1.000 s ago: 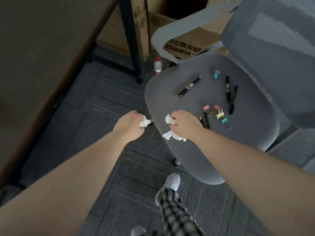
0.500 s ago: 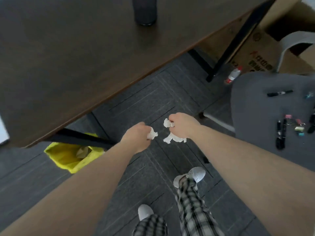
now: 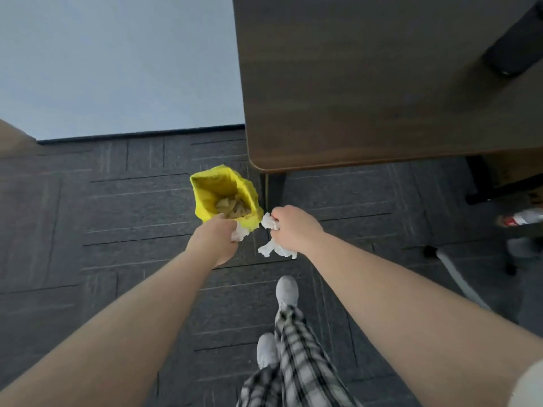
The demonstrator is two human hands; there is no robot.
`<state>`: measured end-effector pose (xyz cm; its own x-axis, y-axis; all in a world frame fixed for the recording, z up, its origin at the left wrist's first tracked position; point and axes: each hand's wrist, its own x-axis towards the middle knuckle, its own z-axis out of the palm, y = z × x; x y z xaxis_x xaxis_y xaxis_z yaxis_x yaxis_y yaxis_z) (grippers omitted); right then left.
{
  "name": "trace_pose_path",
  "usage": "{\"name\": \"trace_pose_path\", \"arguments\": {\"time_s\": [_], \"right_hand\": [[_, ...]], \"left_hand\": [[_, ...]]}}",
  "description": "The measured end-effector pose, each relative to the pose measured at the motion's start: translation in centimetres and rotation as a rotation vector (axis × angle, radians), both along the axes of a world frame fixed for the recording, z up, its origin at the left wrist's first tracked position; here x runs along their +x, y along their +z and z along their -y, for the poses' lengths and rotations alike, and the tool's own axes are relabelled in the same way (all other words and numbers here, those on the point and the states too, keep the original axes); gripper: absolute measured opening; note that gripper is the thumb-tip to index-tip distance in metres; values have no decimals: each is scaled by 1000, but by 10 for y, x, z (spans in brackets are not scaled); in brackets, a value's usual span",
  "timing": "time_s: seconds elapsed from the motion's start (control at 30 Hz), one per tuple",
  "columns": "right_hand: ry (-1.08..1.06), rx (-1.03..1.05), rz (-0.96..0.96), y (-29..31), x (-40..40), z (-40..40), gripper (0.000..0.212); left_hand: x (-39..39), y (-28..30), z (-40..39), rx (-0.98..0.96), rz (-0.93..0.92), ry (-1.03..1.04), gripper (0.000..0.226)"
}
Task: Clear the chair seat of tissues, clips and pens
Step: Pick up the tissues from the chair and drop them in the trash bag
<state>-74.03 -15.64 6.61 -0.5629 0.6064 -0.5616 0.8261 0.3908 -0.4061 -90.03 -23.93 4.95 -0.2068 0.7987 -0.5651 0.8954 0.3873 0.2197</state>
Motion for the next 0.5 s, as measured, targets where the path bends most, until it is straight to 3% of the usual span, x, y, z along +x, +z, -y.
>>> {"name": "trace_pose_path", "arguments": {"time_s": [0.1,0.2,0.3,0.5], "right_hand": [[24,-22,32,-18,-39,-9,22],[32,-52,70,-41,-81,-20,4],[18,-30,100,-59,-117,-34,21],[-83,18,158,-107,-171,-52,22]], "left_hand": [[-30,-9,-1,3,1,72,16],[-64,-23,-6,-22,9,132,17],[-94,-44,-21,-7,35,184,12],[-139,-92,-48,-9,119,228,16]]}}
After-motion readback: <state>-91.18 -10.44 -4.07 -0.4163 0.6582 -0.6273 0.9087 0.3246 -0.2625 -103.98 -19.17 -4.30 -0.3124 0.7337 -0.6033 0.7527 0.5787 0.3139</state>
